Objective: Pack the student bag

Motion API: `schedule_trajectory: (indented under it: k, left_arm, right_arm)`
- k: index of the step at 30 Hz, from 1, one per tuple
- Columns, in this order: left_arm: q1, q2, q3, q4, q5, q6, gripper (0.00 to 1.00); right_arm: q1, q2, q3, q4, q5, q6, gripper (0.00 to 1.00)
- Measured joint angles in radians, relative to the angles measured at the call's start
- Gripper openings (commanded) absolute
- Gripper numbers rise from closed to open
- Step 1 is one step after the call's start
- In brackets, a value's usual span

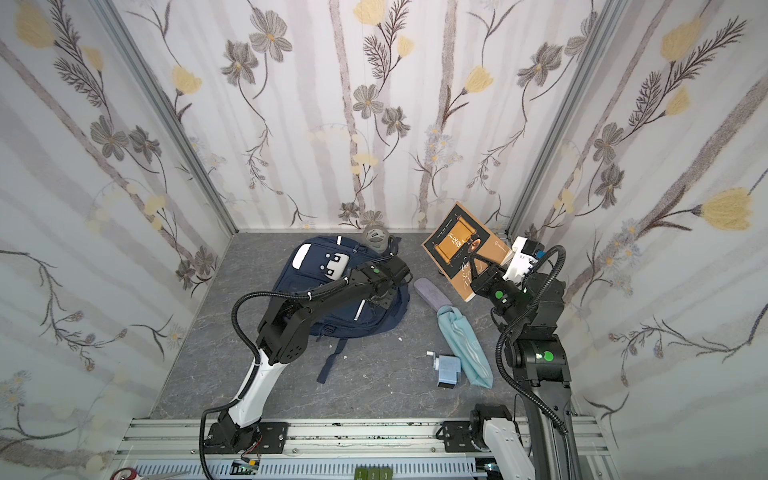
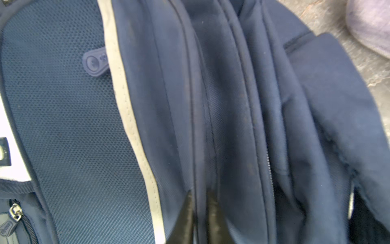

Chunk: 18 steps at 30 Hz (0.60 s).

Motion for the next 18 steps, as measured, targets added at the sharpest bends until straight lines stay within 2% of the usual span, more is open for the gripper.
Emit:
schedule_trajectory:
  k: [7, 15, 18]
  left_arm:
    - [0.001, -0.075, 0.008, -0.048, -0.012, 0.010, 0.00]
    - [0.006, -0.273, 0.021, -0.090, -0.071, 0.021, 0.00]
    - [0.006, -0.342, 0.023, -0.102, -0.087, 0.024, 0.00]
  right_arm:
    - [0.000, 0.002, -0.009, 0.001, -0.001, 0.002, 0.00]
    - [0.008, 0.021, -0.053, 0.011, -0.027, 0.052, 0.00]
    - [0.040, 0.047, -0.054, 0.019, -0.029, 0.063, 0.00]
